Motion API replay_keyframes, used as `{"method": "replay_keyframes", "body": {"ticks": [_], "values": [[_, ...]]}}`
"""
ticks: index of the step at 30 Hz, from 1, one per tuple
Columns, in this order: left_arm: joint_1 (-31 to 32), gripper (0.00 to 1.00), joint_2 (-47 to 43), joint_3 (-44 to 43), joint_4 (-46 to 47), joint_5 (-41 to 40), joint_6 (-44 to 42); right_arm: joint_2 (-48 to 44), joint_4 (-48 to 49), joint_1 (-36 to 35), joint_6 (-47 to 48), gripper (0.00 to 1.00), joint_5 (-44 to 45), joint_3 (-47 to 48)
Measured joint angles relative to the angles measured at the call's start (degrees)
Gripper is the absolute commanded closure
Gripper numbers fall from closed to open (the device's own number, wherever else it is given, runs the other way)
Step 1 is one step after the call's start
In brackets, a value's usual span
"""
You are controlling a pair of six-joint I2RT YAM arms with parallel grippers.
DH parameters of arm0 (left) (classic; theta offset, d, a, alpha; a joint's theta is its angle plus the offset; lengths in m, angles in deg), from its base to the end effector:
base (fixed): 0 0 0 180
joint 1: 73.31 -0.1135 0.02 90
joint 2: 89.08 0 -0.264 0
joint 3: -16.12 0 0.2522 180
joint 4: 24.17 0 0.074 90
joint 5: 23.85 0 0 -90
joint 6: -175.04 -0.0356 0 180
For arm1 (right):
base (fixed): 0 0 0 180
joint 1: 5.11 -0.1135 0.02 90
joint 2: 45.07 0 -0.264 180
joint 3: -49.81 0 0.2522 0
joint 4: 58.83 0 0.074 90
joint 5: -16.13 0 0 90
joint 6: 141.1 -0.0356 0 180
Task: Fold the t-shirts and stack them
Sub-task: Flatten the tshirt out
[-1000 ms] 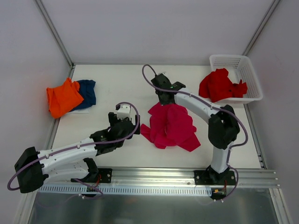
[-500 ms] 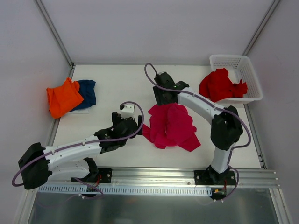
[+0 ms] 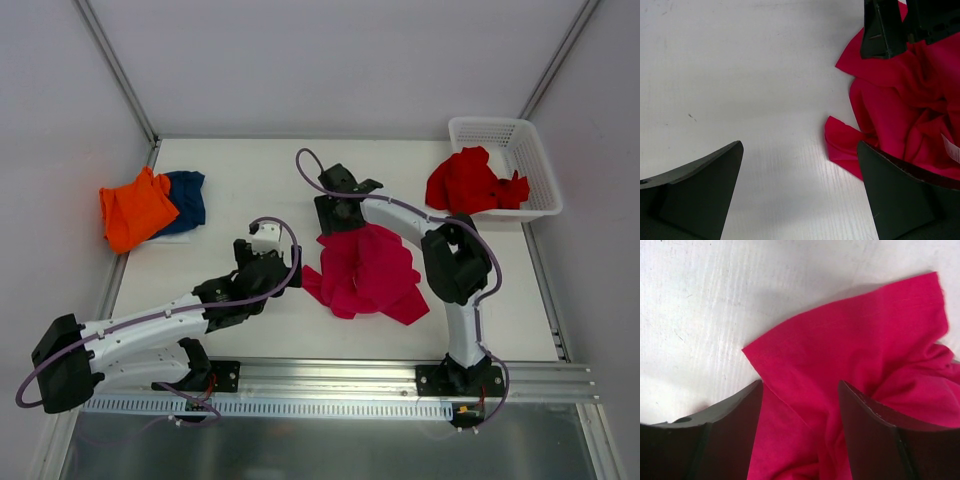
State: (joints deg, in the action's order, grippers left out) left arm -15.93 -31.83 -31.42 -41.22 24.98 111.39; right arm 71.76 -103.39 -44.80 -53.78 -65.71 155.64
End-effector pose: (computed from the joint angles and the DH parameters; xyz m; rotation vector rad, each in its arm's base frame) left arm 0.1361 -0.1691 0.2476 0.0838 1.9225 -0.2460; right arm 0.3484 0.2825 0.2109 -0.7497 2.4162 0.1151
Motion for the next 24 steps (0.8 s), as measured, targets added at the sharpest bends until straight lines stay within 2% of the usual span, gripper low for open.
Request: {"method": "replay_keyframes", "body": {"ticks": [6, 9, 12, 13, 15, 16, 24], "values": [[0.0, 0.01, 1.6, 0.0, 0.0, 0.0, 0.0, 2.9, 0.6, 0.0, -0.9, 0.35, -2.0, 0.4], [0.0, 0.01, 1.6, 0.0, 0.0, 0.0, 0.0, 3.8, 0.6, 0.0, -1.2, 0.4, -2.7, 0.4], [0.0, 0.01, 1.6, 0.0, 0.0, 0.0, 0.0, 3.8, 0.6, 0.0, -1.5, 0.53, -2.9, 0.4], [0.0, 0.01, 1.6, 0.0, 0.0, 0.0, 0.0, 3.8, 0.7, 0.0, -1.7, 0.67, -2.9, 0.4], [0.0, 0.01, 1.6, 0.0, 0.0, 0.0, 0.0, 3.8, 0.6, 0.0, -1.6, 0.86, -3.0, 0.3], [0.0, 0.01, 1.6, 0.0, 0.0, -0.1, 0.0, 3.8, 0.6, 0.0, -1.8, 1.0, -3.0, 0.2], [0.0, 0.01, 1.2, 0.0, 0.0, 0.0, 0.0, 3.8, 0.6, 0.0, -2.2, 0.99, -3.1, 0.2]]}}
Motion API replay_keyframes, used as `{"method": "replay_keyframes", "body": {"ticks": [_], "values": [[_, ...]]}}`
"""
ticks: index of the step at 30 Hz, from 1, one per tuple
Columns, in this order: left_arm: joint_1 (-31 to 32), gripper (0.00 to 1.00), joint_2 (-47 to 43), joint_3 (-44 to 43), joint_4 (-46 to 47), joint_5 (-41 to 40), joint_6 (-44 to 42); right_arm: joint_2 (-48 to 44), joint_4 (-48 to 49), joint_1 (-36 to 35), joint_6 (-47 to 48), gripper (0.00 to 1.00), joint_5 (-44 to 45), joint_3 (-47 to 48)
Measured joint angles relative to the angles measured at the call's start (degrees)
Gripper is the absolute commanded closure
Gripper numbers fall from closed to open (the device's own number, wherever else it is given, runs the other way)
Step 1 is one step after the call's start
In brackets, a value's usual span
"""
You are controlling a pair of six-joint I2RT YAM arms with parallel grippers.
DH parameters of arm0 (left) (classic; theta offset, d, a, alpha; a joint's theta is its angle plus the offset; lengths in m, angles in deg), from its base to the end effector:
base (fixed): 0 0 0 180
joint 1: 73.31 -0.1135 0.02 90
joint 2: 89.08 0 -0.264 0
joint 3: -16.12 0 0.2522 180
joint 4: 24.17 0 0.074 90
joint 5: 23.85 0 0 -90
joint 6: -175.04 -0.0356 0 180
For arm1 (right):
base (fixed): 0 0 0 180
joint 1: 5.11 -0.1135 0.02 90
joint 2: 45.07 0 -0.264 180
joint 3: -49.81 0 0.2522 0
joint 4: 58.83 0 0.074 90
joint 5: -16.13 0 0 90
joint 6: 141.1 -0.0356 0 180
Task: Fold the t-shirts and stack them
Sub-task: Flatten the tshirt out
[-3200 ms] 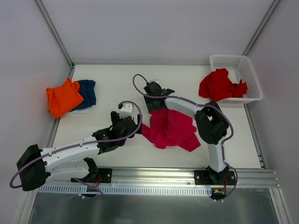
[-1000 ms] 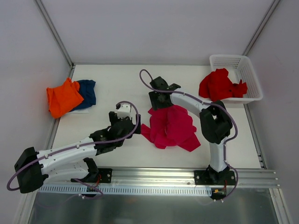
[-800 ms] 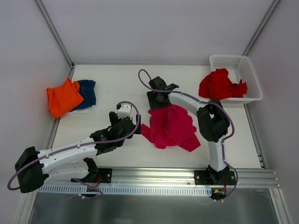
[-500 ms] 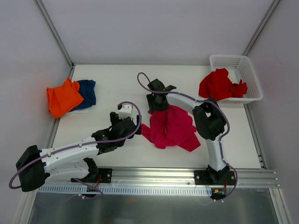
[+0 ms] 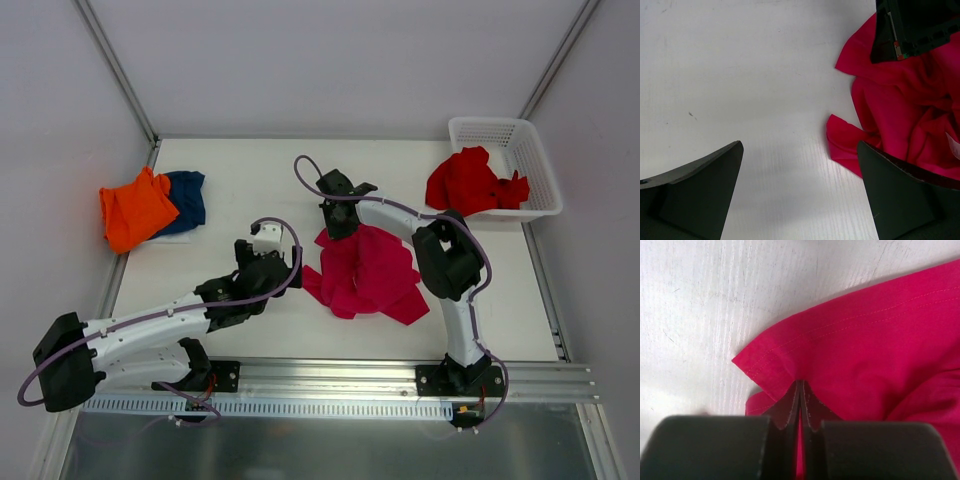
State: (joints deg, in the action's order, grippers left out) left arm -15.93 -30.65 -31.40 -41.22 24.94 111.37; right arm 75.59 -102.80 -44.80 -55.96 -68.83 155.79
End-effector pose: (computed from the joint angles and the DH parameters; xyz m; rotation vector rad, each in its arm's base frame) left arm 0.1375 -0.1713 0.2434 0.0942 1.9358 -0.2291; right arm 0.3525 0.2885 0.1832 -0.7469 2.4882 0.1705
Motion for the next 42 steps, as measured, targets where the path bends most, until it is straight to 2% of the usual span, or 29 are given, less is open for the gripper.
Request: {"method": "replay_keyframes", "body": {"ticks": [9, 13, 20, 25, 31, 36, 38, 40, 41, 42], "values": [[0.0, 0.01, -1.0, 0.9, 0.0, -0.1, 0.0, -0.1, 0.6, 0.0, 0.0, 1.0, 1.3, -1.8], [0.0, 0.01, -1.4, 0.9, 0.0, -0.6, 0.0, -3.2, -1.0, -0.1, 0.7, 1.0, 4.0, -2.6], [0.0, 0.01, -1.0, 0.9, 0.1, -1.0, 0.0, -20.2, -7.1, 0.2, 4.1, 1.0, 12.1, -1.3], [0.0, 0.01, 4.9, -0.6, 3.7, 1.1, -1.6, -34.0, -10.8, 1.5, 5.2, 1.0, 19.0, -2.2], [0.0, 0.01, 13.9, -8.8, 8.6, 7.1, -5.9, -47.6, -17.4, 3.2, 5.9, 1.0, 26.6, -5.0], [-0.1, 0.01, 19.7, -16.0, 13.5, 10.4, -9.9, -52.6, -24.4, 8.8, 7.6, 0.99, 30.4, 3.2], [-0.4, 0.01, 23.2, -19.3, 14.6, 12.0, -10.9, -53.9, -25.0, 9.7, 7.9, 0.84, 30.7, 5.4], [-0.5, 0.01, 28.1, -23.1, 15.6, 13.7, -11.4, -55.4, -25.6, 9.8, 7.7, 0.54, 30.0, 4.9], [-0.5, 0.01, 30.7, -24.8, 16.0, 14.3, -11.4, -55.9, -25.6, 9.8, 7.6, 0.32, 29.4, 3.8], [-0.5, 0.01, 32.3, -25.6, 16.4, 14.8, -11.4, -56.2, -25.1, 9.9, 7.6, 0.26, 28.7, 2.5]]}}
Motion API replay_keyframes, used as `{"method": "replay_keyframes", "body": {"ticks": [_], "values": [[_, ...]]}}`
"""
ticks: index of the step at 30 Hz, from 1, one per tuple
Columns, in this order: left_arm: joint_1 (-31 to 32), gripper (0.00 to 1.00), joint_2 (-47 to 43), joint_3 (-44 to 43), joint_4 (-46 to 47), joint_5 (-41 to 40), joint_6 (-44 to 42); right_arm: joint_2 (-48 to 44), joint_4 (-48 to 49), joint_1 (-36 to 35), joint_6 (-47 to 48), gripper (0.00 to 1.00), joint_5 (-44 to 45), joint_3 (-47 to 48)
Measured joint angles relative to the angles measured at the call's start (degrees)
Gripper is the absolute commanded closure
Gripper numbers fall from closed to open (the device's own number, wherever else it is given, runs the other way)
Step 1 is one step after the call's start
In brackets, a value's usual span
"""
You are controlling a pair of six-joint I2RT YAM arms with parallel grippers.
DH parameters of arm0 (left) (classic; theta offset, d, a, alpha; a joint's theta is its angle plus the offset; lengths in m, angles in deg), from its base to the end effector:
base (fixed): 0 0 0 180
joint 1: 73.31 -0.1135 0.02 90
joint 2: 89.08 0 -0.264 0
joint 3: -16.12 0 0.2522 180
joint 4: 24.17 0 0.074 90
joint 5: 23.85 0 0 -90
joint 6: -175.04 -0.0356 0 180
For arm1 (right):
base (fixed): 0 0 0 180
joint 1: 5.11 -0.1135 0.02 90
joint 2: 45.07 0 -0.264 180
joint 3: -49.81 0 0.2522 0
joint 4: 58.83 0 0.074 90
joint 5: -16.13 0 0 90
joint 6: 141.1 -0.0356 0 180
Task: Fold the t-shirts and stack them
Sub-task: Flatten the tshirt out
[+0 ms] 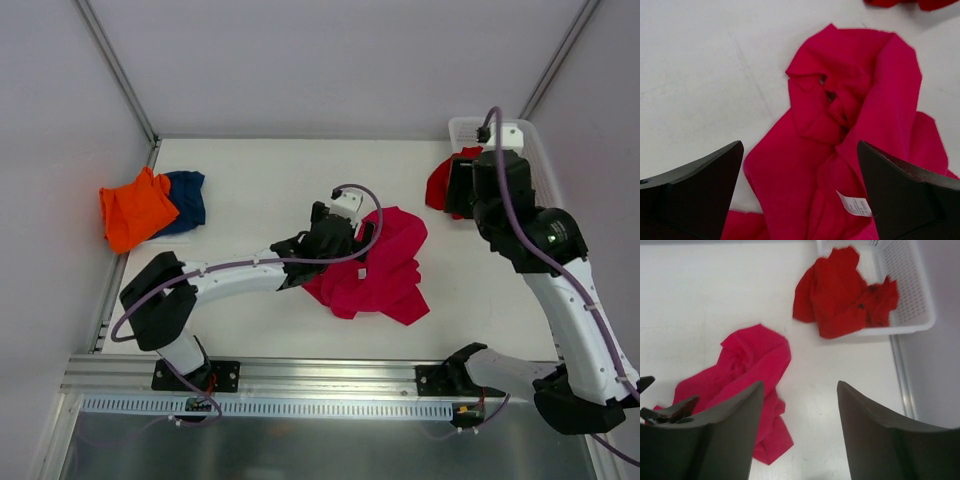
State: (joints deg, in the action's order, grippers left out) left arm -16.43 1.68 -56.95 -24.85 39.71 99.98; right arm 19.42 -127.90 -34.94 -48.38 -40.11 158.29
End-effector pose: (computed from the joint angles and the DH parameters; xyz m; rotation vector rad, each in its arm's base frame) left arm 0.2123 -0.2964 0.2675 0.3698 1.8425 -0.4317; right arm 0.1674 0.0732 0.4830 -0.1810 1.9325 -0.2781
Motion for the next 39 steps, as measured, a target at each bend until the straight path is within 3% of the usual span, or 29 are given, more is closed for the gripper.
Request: {"method": "replay_keyframes", "body": {"ticks": [4, 11, 20, 26, 29, 31, 32, 33, 39], "values": [[0.0, 0.01, 4.8, -0.1, -0.3, 1.0, 1.6, 3.0, 4.1, 0.7, -0.1, 0.2, -5.6, -9.6], [0.0, 0.01, 1.7, 7.6, -1.2, -5.5, 5.8, 23.8, 14.5, 1.2, -1.7, 0.21, -17.6, -18.0], [0.0, 0.01, -16.4, 18.6, -4.6, -15.3, 10.7, 35.5, 21.4, 1.2, -4.0, 0.22, -24.1, -15.5], [0.0, 0.01, -20.8, 21.1, -6.1, -16.6, 12.6, 42.5, 23.8, 0.6, -4.9, 0.23, -27.0, -14.1], [0.0, 0.01, -21.7, 22.6, -6.6, -16.7, 13.4, 44.4, 23.4, -0.8, -5.0, 0.32, -27.1, -14.0], [0.0, 0.01, -21.9, 23.0, -7.0, -16.7, 14.0, 45.5, 22.6, -2.1, -4.8, 0.51, -26.7, -13.3], [0.0, 0.01, -21.9, 23.2, -7.2, -16.7, 14.3, 46.0, 22.3, -2.6, -5.0, 0.81, -26.5, -12.9], [0.0, 0.01, -22.0, 23.3, -7.5, -16.7, 14.5, 46.4, 22.0, -3.2, -4.6, 0.98, -26.3, -12.6], [0.0, 0.01, -23.5, 23.9, -8.3, -16.7, 15.8, 47.2, 20.8, -4.0, -5.0, 0.99, -24.5, -12.2]]}}
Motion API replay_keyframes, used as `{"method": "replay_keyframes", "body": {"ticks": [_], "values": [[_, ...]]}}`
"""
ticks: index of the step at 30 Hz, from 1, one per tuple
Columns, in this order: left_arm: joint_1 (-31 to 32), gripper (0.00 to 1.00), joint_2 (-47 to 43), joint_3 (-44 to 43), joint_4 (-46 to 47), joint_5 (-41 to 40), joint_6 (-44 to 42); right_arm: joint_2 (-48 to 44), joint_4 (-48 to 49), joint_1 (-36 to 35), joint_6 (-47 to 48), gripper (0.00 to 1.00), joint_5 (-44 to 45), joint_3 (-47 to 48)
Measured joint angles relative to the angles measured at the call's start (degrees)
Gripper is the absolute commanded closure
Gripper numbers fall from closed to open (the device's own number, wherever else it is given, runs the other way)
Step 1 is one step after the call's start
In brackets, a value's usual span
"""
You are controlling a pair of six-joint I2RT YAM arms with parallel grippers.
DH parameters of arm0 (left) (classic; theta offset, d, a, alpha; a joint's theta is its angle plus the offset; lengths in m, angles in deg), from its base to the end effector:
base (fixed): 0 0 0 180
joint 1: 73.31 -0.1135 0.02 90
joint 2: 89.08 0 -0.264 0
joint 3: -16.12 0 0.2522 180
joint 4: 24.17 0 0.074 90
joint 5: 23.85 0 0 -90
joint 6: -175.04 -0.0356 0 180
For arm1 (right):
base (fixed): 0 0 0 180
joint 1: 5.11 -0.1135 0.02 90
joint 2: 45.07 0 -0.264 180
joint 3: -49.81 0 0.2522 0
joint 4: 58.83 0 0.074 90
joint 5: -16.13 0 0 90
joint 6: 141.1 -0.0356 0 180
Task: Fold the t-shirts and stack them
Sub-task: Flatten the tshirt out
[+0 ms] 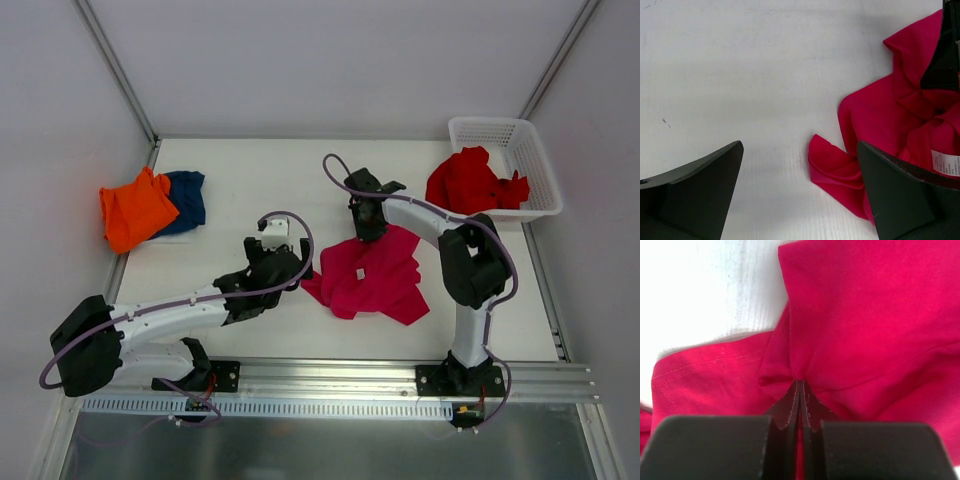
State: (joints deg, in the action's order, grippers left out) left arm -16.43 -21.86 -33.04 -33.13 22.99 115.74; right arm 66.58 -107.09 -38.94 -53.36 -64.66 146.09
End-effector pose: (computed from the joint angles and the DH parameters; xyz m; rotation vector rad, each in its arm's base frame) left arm 0.1551 -0.1932 0.2333 -0.0177 1.9169 -0.2578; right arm 0.3430 0.2230 0.1942 -0.6742 2.5690 -0.0107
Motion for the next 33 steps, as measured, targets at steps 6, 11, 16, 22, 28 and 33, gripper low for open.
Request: {"method": "replay_keyframes", "body": {"ticks": [6, 11, 16, 22, 28, 33], "values": [[0.0, 0.01, -0.5, 0.3, -0.7, 0.0, 0.4, -1.7, -4.5, 0.1, 1.5, 1.0, 2.9, 5.8], [0.0, 0.01, -0.5, 0.3, -1.1, 0.0, 1.5, -7.1, -13.8, 0.3, 5.0, 1.0, 6.7, 24.8], [0.0, 0.01, 0.6, 0.2, -1.1, 0.7, 2.9, -10.8, -21.5, 1.6, 8.6, 0.99, 10.4, 50.8], [0.0, 0.01, 2.8, 0.2, -1.2, 1.4, 3.3, -23.4, -26.3, 5.7, 10.5, 1.0, 16.5, 49.7], [0.0, 0.01, 5.0, -1.8, -1.1, 1.7, 3.2, -29.7, -28.0, 8.5, 10.7, 1.0, 19.1, 36.8], [-0.9, 0.01, 14.7, -7.5, 7.3, 2.8, -1.9, -29.9, -28.4, 8.9, 10.7, 1.0, 19.2, 34.7]]}}
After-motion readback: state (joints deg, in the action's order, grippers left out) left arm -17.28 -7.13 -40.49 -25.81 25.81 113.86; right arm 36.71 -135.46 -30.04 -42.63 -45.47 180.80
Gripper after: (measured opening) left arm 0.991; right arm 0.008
